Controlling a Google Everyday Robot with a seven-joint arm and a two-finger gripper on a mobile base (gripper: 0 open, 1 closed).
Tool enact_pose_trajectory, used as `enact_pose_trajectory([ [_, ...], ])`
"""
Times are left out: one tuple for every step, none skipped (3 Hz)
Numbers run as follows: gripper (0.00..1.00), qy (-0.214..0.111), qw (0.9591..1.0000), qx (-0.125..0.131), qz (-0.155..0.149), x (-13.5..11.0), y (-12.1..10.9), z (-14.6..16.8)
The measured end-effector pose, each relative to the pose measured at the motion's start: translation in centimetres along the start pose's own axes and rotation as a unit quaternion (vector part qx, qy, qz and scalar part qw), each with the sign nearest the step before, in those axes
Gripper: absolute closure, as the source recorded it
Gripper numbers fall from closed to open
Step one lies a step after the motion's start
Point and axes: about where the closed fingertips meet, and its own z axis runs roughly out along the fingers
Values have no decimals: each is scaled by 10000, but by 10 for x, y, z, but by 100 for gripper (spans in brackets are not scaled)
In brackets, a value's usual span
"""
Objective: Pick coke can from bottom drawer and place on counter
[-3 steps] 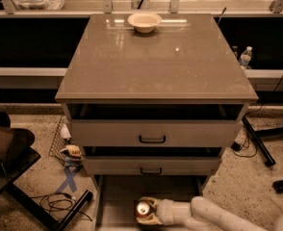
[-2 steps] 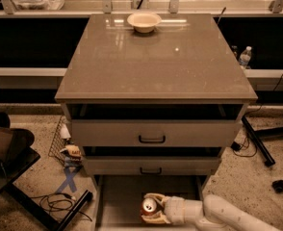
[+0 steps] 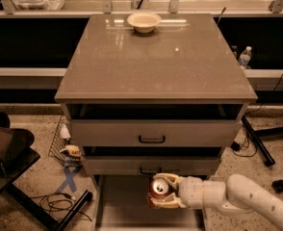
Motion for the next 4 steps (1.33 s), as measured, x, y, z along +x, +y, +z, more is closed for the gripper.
enact_pose_trajectory([
  [100,-50,10000,38,26,-40,-10,-14],
  [100,-51,10000,37,26,-40,-10,-14],
  [100,-56,9999,77,133,-51,-17,-19],
  [100,-152,9985,305,430,-119,-54,-51],
])
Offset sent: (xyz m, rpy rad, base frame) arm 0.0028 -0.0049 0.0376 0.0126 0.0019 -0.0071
